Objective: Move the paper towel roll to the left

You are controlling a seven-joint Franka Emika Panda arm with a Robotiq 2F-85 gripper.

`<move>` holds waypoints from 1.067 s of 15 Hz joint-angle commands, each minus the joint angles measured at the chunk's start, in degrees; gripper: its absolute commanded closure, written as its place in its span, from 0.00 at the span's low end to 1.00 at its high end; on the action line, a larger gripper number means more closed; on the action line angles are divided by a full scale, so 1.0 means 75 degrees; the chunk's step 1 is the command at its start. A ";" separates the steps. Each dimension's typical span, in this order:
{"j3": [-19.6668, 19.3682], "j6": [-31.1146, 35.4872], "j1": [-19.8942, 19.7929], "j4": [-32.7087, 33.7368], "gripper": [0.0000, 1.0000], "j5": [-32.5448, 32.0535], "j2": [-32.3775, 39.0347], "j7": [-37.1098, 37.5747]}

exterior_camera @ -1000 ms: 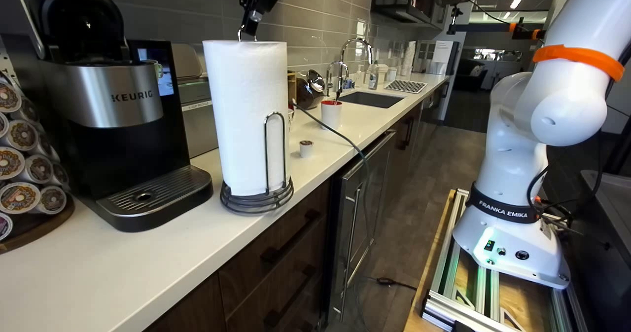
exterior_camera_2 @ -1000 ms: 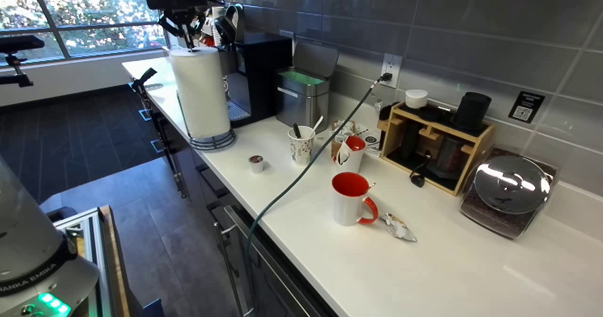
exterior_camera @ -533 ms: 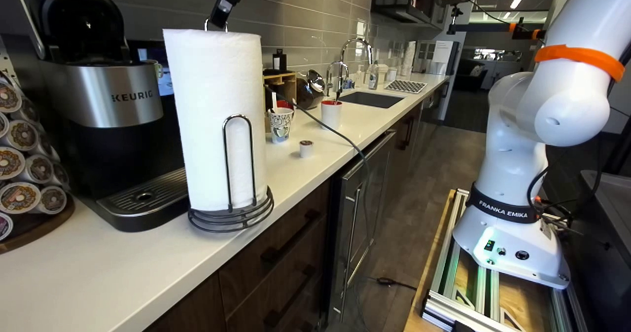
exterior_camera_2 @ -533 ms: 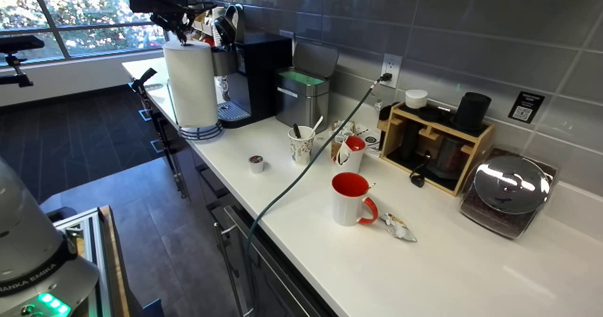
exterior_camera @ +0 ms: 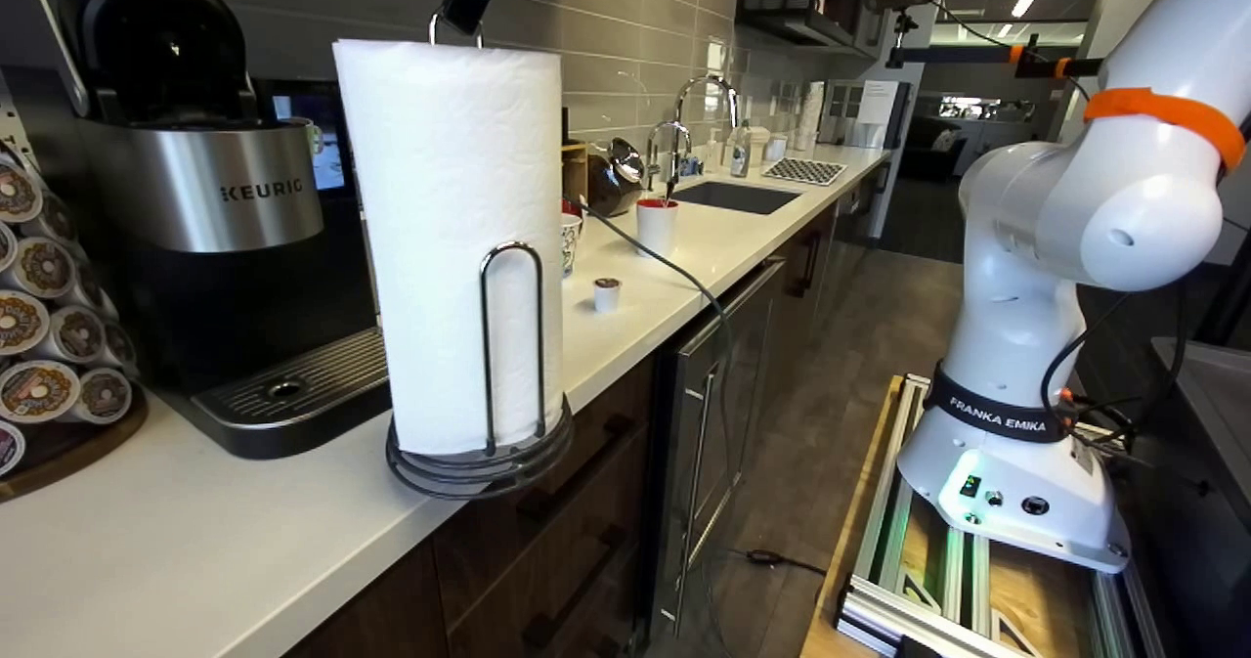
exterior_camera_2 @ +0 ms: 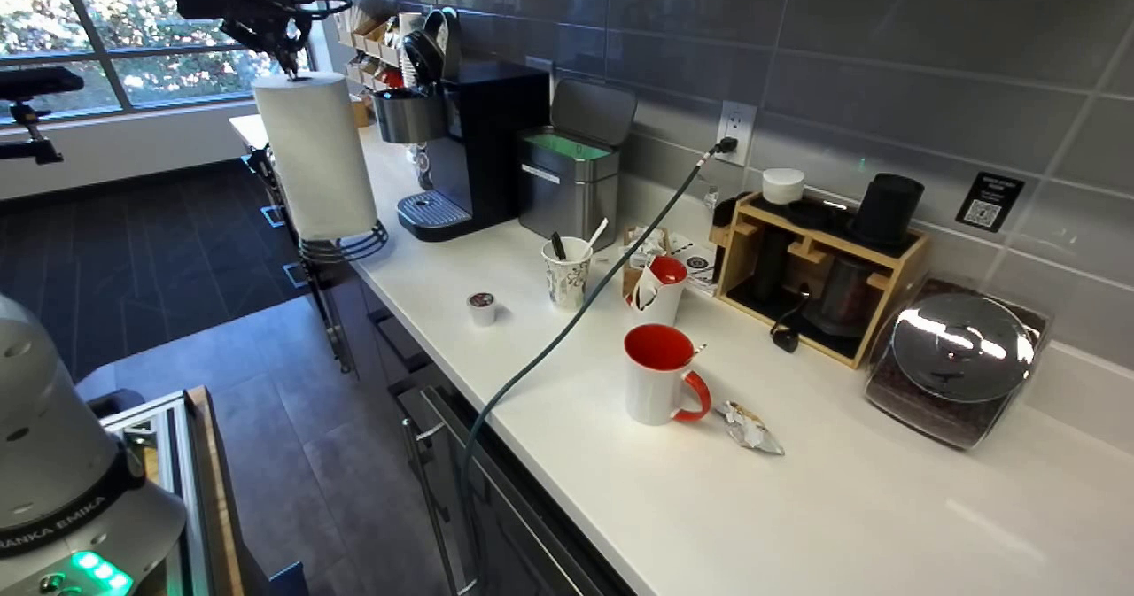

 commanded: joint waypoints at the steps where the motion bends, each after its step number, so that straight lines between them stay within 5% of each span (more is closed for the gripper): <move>1: 0.0081 0.0109 0.0403 -0.0117 0.98 0.0009 -0.0590 -0.0007; 12: 0.0116 0.0025 0.0644 -0.0045 0.93 -0.0069 -0.0313 -0.0083; 16: 0.0591 0.0089 0.0616 0.0263 0.98 -0.0516 0.0111 0.0182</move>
